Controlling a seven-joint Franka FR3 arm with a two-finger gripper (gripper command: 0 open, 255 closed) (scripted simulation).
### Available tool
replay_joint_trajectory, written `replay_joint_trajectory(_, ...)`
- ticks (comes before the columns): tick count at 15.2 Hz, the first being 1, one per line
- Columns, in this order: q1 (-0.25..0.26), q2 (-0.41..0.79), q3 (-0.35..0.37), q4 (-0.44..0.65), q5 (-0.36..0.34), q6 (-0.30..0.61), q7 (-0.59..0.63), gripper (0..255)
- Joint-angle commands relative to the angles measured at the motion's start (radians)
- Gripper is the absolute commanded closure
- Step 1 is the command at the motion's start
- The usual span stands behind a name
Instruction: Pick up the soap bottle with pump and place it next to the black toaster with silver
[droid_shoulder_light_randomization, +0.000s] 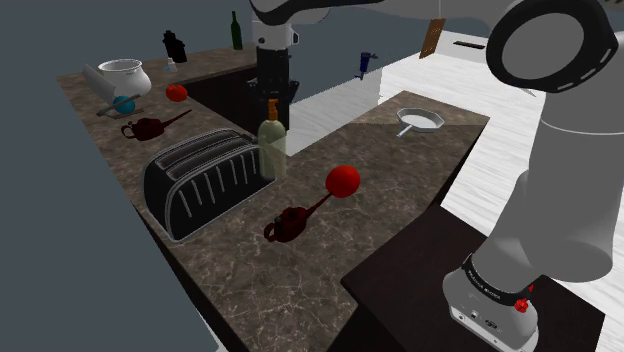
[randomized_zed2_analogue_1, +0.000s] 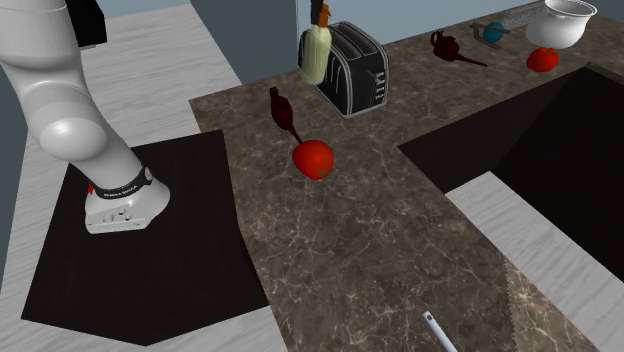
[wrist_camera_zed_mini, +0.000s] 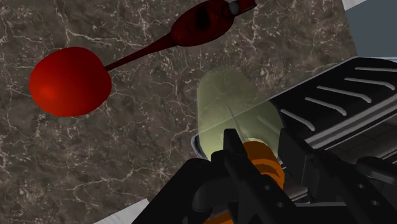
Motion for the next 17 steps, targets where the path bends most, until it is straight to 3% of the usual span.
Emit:
replay_joint_trajectory(1,0.002,0.000,0.001,-0.028,0.000,0.029,-0.001,255)
replay_joint_trajectory(17,0.005,0.030,0.004,-0.200,0.009,0.230,-0.022,255)
